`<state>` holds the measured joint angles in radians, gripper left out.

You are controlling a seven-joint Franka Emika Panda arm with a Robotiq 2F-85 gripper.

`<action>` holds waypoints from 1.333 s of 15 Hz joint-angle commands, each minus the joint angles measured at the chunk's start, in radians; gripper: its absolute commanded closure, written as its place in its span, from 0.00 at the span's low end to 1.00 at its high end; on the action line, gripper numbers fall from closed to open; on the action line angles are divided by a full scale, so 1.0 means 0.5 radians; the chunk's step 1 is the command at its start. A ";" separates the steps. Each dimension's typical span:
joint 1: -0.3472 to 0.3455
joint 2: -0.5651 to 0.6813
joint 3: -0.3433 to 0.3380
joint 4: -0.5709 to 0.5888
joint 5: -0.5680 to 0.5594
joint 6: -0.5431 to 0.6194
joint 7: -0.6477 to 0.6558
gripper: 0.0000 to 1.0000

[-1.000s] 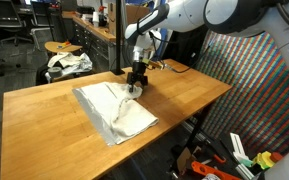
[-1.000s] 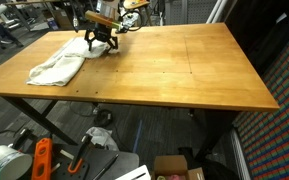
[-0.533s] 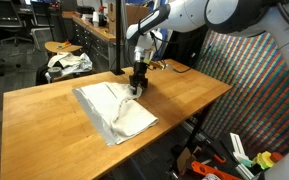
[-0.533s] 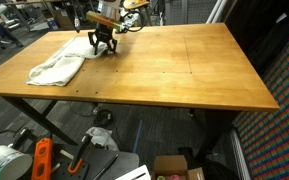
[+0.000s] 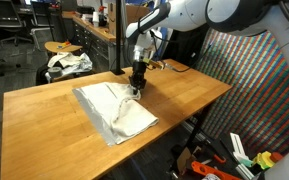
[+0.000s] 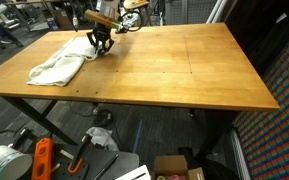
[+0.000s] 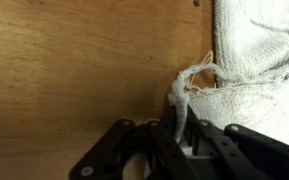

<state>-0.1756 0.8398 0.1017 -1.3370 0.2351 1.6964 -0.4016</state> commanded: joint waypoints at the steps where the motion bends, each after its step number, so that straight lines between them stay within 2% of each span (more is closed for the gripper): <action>1: -0.014 -0.086 0.012 -0.084 0.025 0.016 -0.051 0.88; 6: 0.002 -0.174 0.022 -0.130 0.020 0.032 -0.070 0.90; 13: 0.037 -0.302 0.052 -0.210 0.021 0.031 -0.098 0.89; 20: 0.151 -0.458 0.063 -0.329 0.018 0.161 -0.029 0.89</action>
<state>-0.1253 0.6767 0.1334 -1.4362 0.2351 1.7253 -0.4282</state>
